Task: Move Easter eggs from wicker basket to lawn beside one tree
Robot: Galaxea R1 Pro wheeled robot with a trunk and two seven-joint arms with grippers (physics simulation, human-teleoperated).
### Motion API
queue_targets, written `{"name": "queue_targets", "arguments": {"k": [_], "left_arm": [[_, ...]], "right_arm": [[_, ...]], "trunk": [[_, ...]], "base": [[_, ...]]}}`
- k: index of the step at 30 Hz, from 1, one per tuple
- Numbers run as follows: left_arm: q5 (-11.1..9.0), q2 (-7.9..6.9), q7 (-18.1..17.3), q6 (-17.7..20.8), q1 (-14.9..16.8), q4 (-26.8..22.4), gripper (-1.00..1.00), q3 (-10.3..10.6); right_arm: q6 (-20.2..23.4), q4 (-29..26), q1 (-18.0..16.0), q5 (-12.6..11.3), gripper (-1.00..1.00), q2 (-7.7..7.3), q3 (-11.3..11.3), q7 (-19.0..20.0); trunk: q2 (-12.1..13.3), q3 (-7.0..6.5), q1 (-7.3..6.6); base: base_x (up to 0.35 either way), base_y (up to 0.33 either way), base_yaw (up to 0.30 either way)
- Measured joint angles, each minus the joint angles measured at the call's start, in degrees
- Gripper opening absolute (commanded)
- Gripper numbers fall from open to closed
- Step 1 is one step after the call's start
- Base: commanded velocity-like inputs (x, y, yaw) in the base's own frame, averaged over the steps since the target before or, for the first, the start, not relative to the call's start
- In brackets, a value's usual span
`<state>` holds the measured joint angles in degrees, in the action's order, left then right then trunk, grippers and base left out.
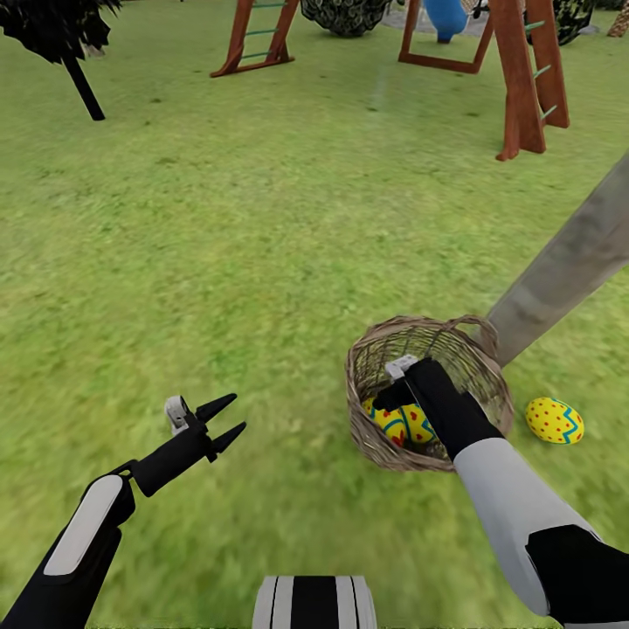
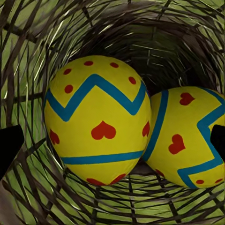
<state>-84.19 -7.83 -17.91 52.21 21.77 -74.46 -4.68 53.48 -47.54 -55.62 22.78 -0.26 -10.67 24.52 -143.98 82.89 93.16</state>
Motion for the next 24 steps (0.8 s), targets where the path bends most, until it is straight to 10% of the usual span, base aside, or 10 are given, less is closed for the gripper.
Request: {"name": "queue_targets", "arguments": {"k": [24], "left_arm": [[-0.01, 0.88, 0.07, -0.09, -2.63, 2.97, 1.0, 0.51]], "right_arm": [[-4.22, -0.37, -1.33, 0.26, 1.0, -0.21, -0.11, -0.05]], "trunk": [[-0.24, 3.98, 0.47]], "base": [[0.0, 0.0, 0.0]]}}
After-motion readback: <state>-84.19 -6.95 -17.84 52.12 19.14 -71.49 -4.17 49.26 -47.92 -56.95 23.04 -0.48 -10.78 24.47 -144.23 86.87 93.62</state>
